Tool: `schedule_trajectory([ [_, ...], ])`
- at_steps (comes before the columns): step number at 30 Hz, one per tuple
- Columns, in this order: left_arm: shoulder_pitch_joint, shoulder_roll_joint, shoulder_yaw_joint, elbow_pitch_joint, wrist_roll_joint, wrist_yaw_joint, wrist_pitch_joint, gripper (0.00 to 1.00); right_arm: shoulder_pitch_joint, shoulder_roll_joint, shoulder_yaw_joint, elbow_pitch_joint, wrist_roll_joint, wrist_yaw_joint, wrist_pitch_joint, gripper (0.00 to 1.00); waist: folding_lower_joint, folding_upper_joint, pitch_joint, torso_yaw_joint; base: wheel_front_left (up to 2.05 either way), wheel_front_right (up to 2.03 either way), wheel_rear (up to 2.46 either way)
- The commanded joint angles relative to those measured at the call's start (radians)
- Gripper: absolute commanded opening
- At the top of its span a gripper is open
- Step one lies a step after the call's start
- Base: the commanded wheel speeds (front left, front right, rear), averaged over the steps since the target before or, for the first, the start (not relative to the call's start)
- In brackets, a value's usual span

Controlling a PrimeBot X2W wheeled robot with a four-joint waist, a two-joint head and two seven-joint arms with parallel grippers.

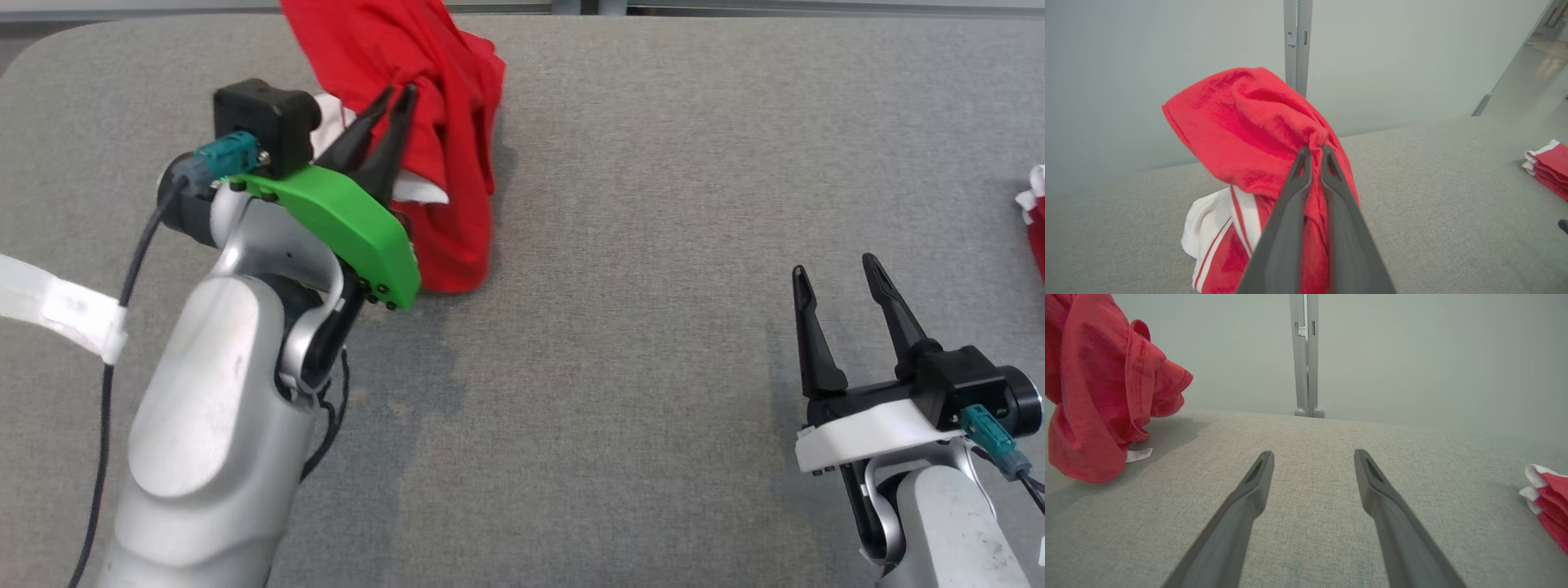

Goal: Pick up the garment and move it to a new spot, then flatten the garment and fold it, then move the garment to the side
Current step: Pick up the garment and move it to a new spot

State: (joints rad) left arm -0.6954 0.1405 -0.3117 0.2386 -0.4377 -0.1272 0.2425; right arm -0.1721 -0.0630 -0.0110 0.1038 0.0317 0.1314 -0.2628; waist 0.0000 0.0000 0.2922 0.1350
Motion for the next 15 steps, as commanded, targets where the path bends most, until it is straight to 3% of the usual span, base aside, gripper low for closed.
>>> schedule_trajectory([
  [1,0.041,-0.01,-0.025,-0.082,-0.01,0.001,0.033,0.0,0.019,0.003,-0.012,-0.005,0.005,-0.001,-0.003,1.0,0.0,0.0,-0.048,-0.082,0.0,0.0,0.0],
  [9,0.151,-0.031,-0.135,-0.372,-0.019,0.024,0.155,0.0,0.047,0.011,-0.044,-0.015,0.013,-0.001,-0.003,1.0,0.0,0.0,-0.053,-0.189,0.0,0.0,0.0],
  [15,0.248,-0.018,-0.179,-0.329,-0.013,0.049,0.19,0.0,0.049,0.012,-0.045,-0.021,0.042,-0.001,-0.003,1.0,0.0,0.0,-0.026,-0.253,0.0,0.0,0.0],
])
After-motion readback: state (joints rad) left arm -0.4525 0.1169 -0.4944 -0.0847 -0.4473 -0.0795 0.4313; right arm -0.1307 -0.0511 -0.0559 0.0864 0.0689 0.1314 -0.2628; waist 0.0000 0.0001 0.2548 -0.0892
